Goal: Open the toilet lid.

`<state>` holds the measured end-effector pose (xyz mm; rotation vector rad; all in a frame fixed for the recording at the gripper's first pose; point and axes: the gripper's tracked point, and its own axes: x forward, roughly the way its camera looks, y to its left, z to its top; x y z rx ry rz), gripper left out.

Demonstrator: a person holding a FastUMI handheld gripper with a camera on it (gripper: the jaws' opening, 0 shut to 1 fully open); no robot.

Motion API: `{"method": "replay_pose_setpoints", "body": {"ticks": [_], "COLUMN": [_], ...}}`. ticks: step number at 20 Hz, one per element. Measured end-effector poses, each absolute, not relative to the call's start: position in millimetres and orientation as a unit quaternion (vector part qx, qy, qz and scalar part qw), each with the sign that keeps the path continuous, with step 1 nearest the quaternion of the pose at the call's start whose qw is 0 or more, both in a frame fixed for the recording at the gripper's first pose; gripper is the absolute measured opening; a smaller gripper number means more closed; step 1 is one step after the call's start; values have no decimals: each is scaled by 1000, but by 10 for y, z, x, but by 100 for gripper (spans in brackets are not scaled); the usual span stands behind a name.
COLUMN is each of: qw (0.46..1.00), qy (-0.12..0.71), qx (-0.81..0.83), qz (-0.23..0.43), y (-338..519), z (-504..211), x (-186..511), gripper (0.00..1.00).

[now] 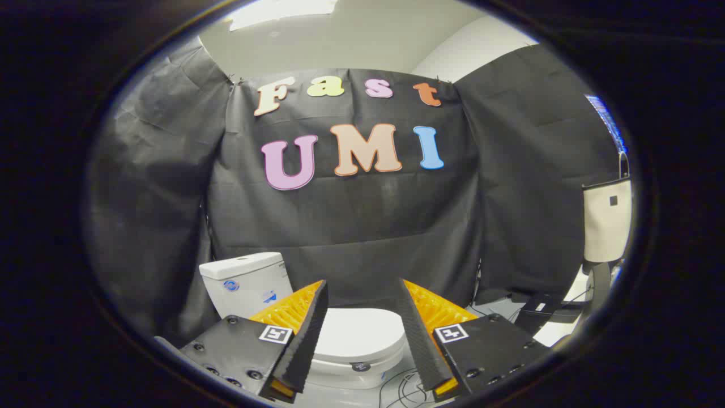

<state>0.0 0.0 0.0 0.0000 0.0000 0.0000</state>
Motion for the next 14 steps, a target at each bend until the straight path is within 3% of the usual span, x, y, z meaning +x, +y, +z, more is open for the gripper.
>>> {"method": "replay_pose_setpoints", "body": {"ticks": [14], "qw": [999], "qy": [-3], "qx": [43], "qz": [-14], "y": [-85], "z": [-90], "x": [70], "gripper": [73]}}
